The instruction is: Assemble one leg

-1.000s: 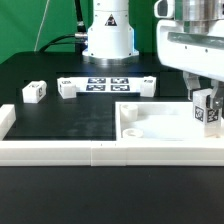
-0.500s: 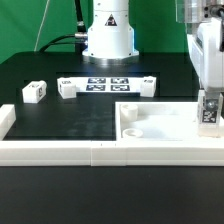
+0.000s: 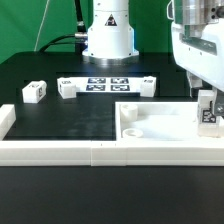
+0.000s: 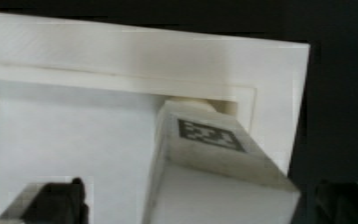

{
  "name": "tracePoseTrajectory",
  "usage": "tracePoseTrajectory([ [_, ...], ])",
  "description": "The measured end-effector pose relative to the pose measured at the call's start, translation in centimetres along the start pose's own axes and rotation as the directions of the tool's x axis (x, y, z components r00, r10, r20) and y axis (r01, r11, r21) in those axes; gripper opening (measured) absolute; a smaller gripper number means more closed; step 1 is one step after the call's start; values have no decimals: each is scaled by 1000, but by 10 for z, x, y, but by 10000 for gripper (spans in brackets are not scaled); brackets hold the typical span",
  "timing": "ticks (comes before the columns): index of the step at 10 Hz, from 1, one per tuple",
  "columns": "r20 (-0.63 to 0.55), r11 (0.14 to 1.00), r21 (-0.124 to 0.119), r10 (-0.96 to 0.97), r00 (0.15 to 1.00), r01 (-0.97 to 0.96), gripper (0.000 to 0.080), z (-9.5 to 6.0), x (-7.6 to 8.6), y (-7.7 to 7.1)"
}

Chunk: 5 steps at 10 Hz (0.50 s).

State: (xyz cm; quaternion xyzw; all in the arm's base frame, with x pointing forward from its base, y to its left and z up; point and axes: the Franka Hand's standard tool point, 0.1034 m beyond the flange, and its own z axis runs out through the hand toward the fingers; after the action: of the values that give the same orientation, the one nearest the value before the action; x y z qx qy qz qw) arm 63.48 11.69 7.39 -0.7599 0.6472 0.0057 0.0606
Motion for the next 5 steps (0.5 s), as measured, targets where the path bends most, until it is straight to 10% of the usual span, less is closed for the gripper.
tracePoseTrajectory([
  [5,7,892,-14,-452,892,452,649,1,-8,2],
])
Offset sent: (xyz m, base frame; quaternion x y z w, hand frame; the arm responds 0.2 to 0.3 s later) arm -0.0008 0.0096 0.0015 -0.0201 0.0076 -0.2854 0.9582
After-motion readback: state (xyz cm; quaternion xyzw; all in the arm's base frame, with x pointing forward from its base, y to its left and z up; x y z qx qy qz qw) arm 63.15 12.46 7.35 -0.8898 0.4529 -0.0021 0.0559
